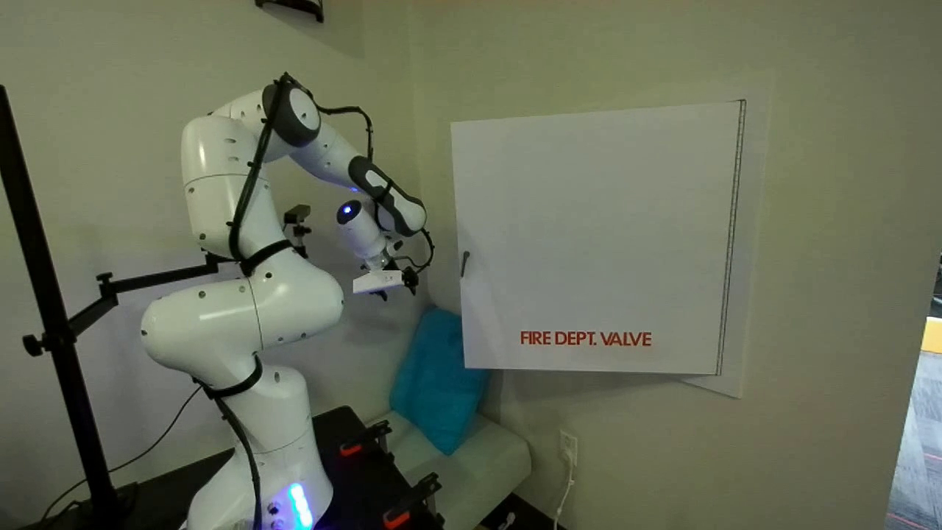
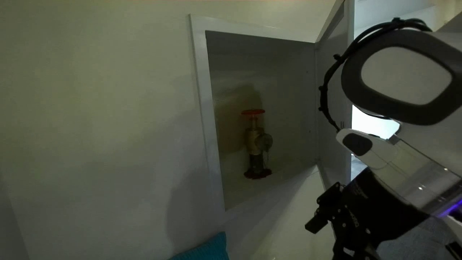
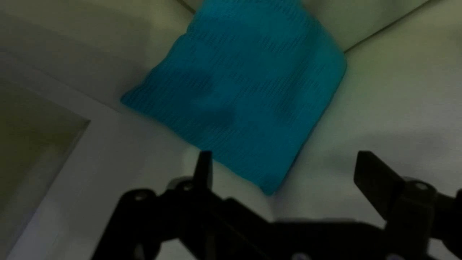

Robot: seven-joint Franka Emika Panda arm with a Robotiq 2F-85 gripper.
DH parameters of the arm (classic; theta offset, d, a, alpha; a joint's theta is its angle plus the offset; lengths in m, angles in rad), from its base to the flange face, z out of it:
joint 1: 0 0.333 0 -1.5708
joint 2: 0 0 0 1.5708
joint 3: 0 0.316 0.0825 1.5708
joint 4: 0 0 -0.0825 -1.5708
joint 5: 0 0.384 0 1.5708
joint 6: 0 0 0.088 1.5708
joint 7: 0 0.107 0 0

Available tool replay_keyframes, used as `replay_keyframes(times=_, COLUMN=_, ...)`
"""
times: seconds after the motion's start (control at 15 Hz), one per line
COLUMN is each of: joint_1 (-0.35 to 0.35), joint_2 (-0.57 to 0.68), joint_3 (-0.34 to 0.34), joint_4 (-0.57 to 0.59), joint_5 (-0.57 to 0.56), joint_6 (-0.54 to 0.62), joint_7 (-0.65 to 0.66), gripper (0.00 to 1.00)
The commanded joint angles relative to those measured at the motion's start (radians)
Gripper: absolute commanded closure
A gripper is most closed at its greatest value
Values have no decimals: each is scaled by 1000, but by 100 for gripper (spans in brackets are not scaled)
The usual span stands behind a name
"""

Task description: Open the door

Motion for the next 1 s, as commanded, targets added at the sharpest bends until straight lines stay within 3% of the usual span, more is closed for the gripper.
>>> replay_keyframes(times=0.0, joint_1=44, joint_2=-29, joint_3=-58, joint_4=19, joint_5=0, joint_6=0, joint_7=0, gripper=0)
replay_keyframes(times=0.07, joint_1=82, joint_2=-55, joint_3=-106, joint_4=39, joint_5=0, joint_6=0, joint_7=0, gripper=0)
replay_keyframes(times=0.13, joint_1=165, joint_2=-98, joint_3=-235, joint_4=24, joint_5=200, joint_6=11, joint_7=-198, gripper=0)
replay_keyframes(times=0.4, joint_1=171, joint_2=-123, joint_3=-237, joint_4=40, joint_5=200, joint_6=11, joint_7=-197, gripper=0)
replay_keyframes(times=0.47, joint_1=114, joint_2=-120, joint_3=-155, joint_4=87, joint_5=54, joint_6=13, joint_7=-49, gripper=0)
replay_keyframes(times=0.53, joint_1=128, joint_2=-156, joint_3=-185, joint_4=106, joint_5=74, joint_6=25, joint_7=-89, gripper=0)
replay_keyframes(times=0.93, joint_1=198, joint_2=-298, joint_3=-310, joint_4=163, joint_5=-13, joint_6=25, joint_7=-54, gripper=0)
